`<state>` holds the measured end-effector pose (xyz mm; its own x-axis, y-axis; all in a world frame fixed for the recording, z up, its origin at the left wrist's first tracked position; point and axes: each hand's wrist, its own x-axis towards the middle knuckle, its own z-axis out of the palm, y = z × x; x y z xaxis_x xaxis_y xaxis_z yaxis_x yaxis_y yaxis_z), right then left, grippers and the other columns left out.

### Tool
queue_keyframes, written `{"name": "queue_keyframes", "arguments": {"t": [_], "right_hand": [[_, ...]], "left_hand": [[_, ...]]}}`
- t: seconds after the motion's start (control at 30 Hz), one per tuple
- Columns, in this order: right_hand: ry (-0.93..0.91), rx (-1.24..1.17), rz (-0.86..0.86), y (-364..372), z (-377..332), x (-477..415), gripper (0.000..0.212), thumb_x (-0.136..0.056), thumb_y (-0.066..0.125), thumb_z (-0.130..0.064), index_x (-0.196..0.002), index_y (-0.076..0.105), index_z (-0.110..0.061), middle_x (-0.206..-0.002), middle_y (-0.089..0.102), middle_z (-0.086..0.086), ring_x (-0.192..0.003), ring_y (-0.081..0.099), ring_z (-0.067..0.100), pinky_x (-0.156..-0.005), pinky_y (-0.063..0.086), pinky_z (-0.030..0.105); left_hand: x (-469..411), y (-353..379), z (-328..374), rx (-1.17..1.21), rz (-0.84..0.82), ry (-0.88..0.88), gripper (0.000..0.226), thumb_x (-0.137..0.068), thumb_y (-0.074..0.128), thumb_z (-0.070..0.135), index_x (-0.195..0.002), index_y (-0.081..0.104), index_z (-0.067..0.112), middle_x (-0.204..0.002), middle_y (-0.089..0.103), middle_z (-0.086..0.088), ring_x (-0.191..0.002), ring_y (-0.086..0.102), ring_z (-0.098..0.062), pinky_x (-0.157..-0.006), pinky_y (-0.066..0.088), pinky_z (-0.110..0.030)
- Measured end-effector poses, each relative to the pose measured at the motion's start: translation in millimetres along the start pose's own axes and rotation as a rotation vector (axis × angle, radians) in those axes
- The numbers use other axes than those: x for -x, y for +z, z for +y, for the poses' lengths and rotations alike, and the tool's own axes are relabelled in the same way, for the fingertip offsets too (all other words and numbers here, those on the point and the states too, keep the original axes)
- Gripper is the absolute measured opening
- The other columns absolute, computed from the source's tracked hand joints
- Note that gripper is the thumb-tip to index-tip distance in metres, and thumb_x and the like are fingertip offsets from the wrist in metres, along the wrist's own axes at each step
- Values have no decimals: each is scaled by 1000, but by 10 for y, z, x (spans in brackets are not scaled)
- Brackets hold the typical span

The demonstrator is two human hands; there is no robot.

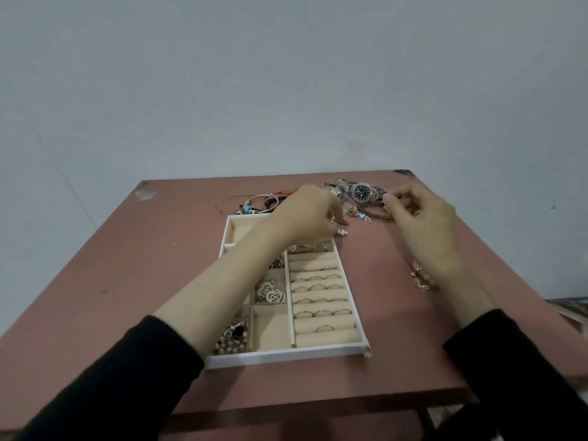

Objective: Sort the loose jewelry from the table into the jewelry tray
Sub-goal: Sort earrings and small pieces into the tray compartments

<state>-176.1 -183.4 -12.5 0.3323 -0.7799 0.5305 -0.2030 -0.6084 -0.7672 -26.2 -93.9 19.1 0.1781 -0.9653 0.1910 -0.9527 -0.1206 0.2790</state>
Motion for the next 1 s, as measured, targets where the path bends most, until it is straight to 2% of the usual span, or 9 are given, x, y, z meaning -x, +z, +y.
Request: {"name": "queue_keyframes", "arguments": {"t": [0.07,0.13,0.27,0.43,0.53,0.67,0.8,0.9,1.0], "right_hand": [[5,2,7,-2,23,-14,13,-87,62,-19,-76,61,-25,-63,58,-14,-57,53,-10,-59,39,6],[12,10,8,-7,48,-20,17,-87,62,-21,-72,59,-30,-63,58,-12,-57,52,-6,-58,39,9],[19,12,2,-10,63,-26,14,-86,61,-22,-74,60,-28,-66,59,-8,-57,50,2,-57,38,10],[29,25,3,-12,75,-26,8,-86,61,-22,-78,63,-22,-68,61,-3,-61,51,8,-59,38,13],[42,31,9,-13,82,-38,9,-86,61,-23,-77,62,-24,-67,60,-6,-62,51,7,-60,40,15],[64,27,34,-33,87,-57,10,-86,61,-24,-76,63,-25,-65,59,-9,-64,53,10,-62,41,19],[101,-44,24,-83,81,-57,11,-85,61,-24,-75,63,-27,-72,66,0,-71,60,13,-67,44,24],[112,-49,-12,-170,105,-56,9,-85,63,-21,-77,65,-26,-73,66,-3,-74,61,12,-70,44,21],[125,40,-98,-301,137,-82,9,-84,64,-19,-81,68,-26,-72,62,-9,-68,54,5,-62,39,9]], "left_hand": [[-79,66,19,-102,-42,17,24,-86,56,26,-106,69,22,-109,63,-3,-108,46,-24,-87,37,-32],[-145,109,37,-225,-73,35,26,-85,54,28,-107,69,25,-111,62,-6,-114,41,-28,-85,33,-33],[-240,152,79,-397,-97,84,23,-82,58,24,-103,68,21,-111,63,-6,-115,42,-27,-89,35,-34],[-290,165,79,-403,-105,111,21,-80,60,23,-99,66,14,-107,63,-10,-112,46,-29,-90,39,-40],[-277,178,46,-278,-68,92,21,-81,59,22,-96,67,10,-102,64,-12,-105,51,-29,-86,41,-36],[-226,111,24,101,45,-11,12,-81,61,14,-91,64,8,-87,65,-5,-83,57,-20,-72,44,-29],[-165,-23,78,357,173,-89,7,-80,57,7,-84,60,12,-69,62,4,-62,54,-6,-52,37,-7],[-120,-113,149,499,204,-118,10,-80,54,6,-87,60,10,-76,69,-5,-62,59,-8,-56,43,-13],[-54,-202,237,677,178,-136,7,-85,53,5,-87,55,11,-74,66,-6,-48,57,-1,-45,42,-12]]}}
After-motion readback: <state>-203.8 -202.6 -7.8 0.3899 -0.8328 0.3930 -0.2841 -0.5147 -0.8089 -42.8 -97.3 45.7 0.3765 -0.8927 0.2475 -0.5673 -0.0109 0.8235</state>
